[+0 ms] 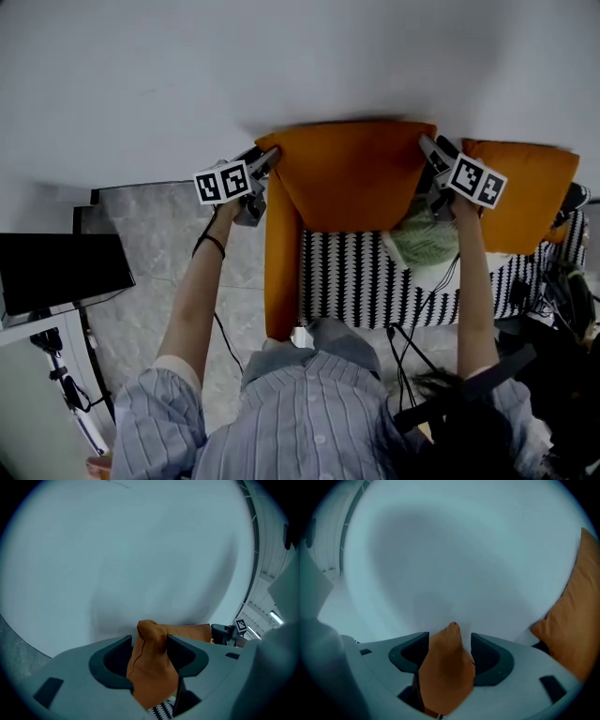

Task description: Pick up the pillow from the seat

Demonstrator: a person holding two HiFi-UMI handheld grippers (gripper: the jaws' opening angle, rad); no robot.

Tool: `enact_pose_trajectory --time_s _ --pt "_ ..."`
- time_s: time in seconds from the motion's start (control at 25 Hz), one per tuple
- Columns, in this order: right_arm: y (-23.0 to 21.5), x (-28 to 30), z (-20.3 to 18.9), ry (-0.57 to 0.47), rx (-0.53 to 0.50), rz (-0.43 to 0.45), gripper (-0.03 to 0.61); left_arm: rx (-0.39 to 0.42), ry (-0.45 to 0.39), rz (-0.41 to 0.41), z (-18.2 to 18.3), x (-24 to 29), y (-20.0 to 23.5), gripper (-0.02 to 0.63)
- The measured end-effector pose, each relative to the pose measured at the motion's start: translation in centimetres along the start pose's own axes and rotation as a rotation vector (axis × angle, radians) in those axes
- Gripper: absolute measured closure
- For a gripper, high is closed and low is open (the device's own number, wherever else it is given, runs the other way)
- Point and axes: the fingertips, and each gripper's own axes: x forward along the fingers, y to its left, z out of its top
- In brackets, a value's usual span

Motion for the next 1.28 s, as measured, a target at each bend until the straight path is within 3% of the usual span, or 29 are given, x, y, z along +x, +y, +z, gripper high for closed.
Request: enact_pose_trajectory --time_s 0.2,0.28,0.36,0.52,0.84,1.0,1.16,1.28 --pt "-1.1 1.7 0.3 0.022 0.055 -0.021 0.307 -0.041 0.001 -0.006 0.1 0.7 -0.9 0.388" --pt "-0.7 1.8 0.3 0.008 0.061 -0.009 0.317 -0.052 -0.005 -0.015 0.1 0.8 -1.6 0.417" --pt "-0.3 1.9 0.0 -0.012 0.063 0.001 0.385 -0.053 -0.008 -0.018 0.1 1.1 -2.0 0.461" --pt "0.4 1.3 -1.4 -0.015 0.023 -0.008 0.438 -0.052 0.000 0.001 -0.6 0.6 -1.9 0.493" --pt "6.2 -3.5 -3.8 -0.067 -0.031 0.111 0.477 -0.109 -0.024 0.025 -3.1 -5.3 -2.2 0.541" --pt "8.9 -6.5 -4.9 -0.092 -0.077 0.138 0.481 -0.068 -0.038 0.023 -4.1 -8.4 -3.2 0.551" --pt "11.0 -10.2 -5.3 -0.140 -0.075 0.141 0.482 -0.085 -0.090 -0.019 -4.5 -11.2 -4.9 0.557" --pt "12.5 -12.8 -5.3 -0.173 -0.081 0.131 0.482 -0.033 -0.124 -0.018 -4.2 -13.4 -6.2 0.558"
